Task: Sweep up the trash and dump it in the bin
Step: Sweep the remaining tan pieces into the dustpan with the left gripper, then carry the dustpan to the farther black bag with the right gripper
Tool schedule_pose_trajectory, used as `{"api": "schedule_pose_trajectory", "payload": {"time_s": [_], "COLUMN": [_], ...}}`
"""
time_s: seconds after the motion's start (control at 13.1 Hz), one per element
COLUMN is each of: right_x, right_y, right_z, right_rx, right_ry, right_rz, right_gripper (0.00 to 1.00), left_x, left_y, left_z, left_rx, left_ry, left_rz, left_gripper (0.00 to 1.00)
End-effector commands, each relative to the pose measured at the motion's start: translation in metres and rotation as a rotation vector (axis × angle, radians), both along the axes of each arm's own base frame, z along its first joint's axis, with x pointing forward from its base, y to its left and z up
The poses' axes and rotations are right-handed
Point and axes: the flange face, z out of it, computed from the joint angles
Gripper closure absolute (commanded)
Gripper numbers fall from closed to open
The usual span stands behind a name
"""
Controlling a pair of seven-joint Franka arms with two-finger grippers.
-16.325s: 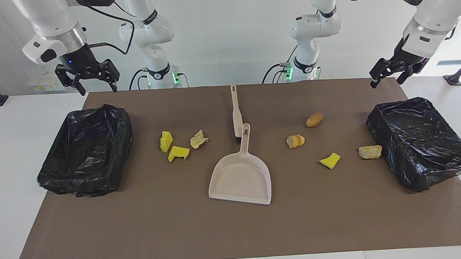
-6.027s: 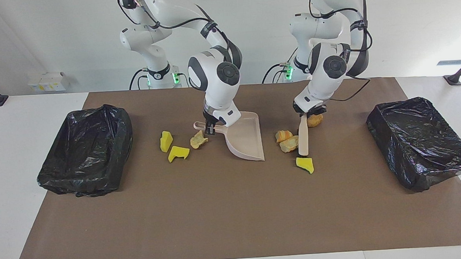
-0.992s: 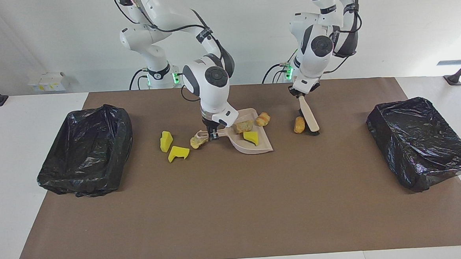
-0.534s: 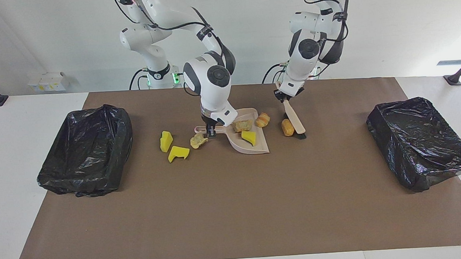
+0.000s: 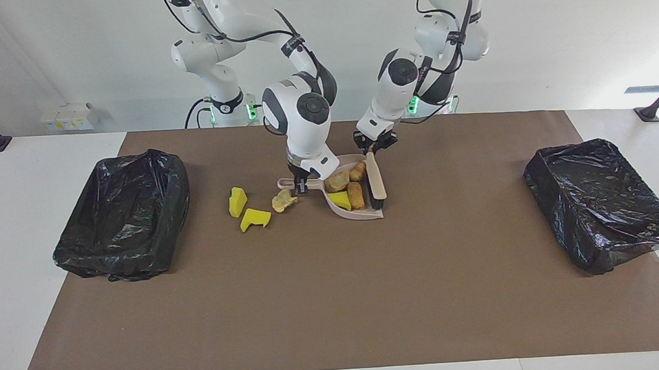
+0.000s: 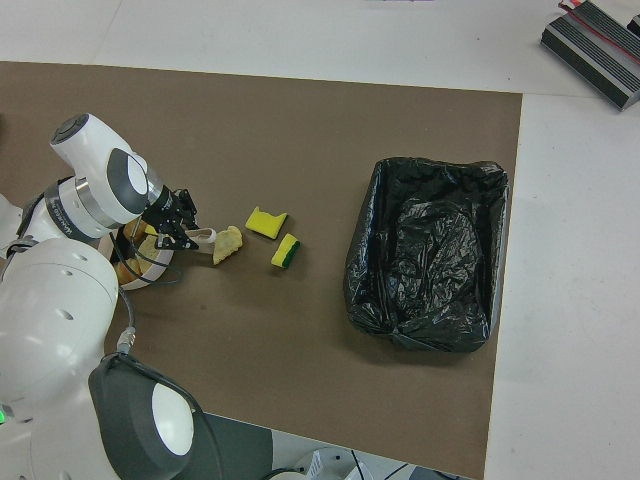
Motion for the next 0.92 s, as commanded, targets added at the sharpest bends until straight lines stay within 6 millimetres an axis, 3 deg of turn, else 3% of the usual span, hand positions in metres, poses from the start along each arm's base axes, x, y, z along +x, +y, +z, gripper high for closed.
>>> {"api": "schedule_pose_trajectory", "payload": {"time_s": [0.0,0.15,0.31,0.46,0.69,0.84], "right_x": [-0.002,-0.002,-0.002,0.002,0.011,0.02], "right_y": [-0.002,-0.002,-0.002,-0.009,-0.031,-0.059], "right_z": [0.004,0.004,0.004,0.011,0.04,0.07], "right_rx": [-0.012,-0.012,-0.01,0.003,0.034,0.059], "right_ry": [0.007,0.007,0.006,0.002,-0.039,-0.081], "right_rz": [-0.016,-0.016,-0.018,-0.038,-0.103,-0.151], "right_gripper": [1.0,1.0,1.0,1.0,1.0,1.0], "left_x": [-0.003,0.01,0.029,0.03,0.009,0.01], "left_y": [-0.012,0.014,0.046,0.065,0.058,0.065], "left_z": [0.007,0.023,0.059,0.086,0.095,0.074], "left_rx": [-0.019,-0.007,0.014,0.071,0.22,0.241], "left_ry": [0.05,0.107,0.163,0.154,0.097,0.106], "left_rz": [-0.041,0.008,0.078,0.098,0.054,0.057], "left_gripper": [1.0,1.0,1.0,1.0,1.0,1.0]}}
